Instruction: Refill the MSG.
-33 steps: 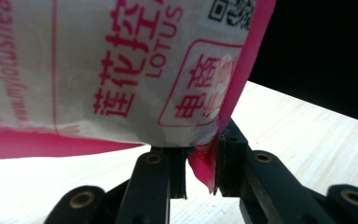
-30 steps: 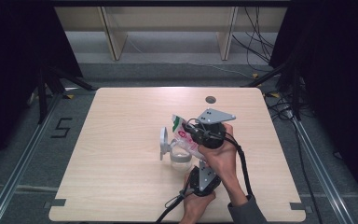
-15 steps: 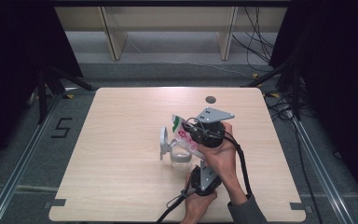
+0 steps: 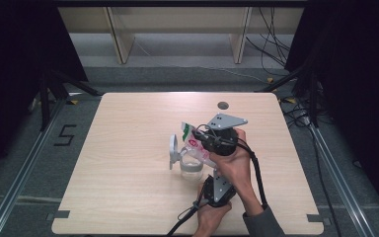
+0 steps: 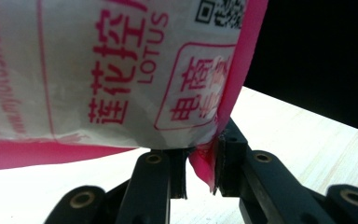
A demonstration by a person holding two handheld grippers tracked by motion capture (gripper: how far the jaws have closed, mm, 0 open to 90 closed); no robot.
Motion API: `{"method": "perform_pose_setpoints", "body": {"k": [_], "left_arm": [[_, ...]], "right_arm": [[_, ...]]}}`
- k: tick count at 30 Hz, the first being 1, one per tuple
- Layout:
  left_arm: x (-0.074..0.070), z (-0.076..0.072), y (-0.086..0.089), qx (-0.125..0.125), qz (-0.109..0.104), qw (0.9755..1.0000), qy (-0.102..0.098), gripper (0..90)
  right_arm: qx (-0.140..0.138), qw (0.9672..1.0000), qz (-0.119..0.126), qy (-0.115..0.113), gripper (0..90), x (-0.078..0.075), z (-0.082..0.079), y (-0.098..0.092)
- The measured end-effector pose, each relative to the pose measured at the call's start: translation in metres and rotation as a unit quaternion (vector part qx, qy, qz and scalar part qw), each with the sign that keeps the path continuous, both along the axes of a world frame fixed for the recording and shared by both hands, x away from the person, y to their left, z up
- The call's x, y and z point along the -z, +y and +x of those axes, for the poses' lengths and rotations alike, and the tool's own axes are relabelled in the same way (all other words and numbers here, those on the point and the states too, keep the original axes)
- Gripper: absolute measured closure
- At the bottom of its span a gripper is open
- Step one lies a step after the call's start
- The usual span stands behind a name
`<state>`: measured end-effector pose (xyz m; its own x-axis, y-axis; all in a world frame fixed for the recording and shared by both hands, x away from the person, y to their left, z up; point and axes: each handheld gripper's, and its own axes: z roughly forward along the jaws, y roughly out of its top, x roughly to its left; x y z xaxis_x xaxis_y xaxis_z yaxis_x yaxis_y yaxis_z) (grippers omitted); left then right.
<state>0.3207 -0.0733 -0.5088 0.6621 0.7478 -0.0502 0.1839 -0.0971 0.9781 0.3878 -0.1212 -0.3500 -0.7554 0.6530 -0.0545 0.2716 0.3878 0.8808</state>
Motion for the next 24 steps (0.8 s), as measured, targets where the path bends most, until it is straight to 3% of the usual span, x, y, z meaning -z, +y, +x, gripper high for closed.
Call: {"method": "perform_pose_setpoints", "body": {"k": [24], "left_arm": [[-0.0004, 0.001, -0.0004, -0.002, -0.005, 1.0, -0.001, 76.9]], "right_arm": [[-0.007, 1.0, 0.0, -0.004, 89.3, -0.0005, 0.0005, 0.0015]]}}
